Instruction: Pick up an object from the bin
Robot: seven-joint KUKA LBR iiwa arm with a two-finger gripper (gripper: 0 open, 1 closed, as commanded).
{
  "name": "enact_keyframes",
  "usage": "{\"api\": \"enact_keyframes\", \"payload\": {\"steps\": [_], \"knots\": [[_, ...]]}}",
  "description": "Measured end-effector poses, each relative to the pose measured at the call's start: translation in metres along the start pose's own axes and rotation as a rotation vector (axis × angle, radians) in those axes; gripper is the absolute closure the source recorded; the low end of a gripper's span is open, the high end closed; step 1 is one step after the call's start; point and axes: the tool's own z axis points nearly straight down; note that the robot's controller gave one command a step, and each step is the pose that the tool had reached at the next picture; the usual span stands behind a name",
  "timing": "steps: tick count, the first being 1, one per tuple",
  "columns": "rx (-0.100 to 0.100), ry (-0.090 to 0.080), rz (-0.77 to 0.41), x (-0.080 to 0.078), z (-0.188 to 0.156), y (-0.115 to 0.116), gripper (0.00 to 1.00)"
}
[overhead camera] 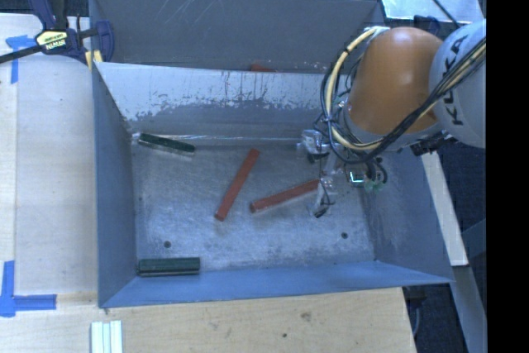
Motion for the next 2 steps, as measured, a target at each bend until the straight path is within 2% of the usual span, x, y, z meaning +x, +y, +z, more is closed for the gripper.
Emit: {"api": "enact_keyframes", "payload": {"steps": [1,2], "knots": [[0.000,-0.003,-0.260,-0.0255,0.0872,-0.0067,0.00],[0.001,-0.008,-0.259,-0.0269,0.0849,-0.0068,1.00]]}}
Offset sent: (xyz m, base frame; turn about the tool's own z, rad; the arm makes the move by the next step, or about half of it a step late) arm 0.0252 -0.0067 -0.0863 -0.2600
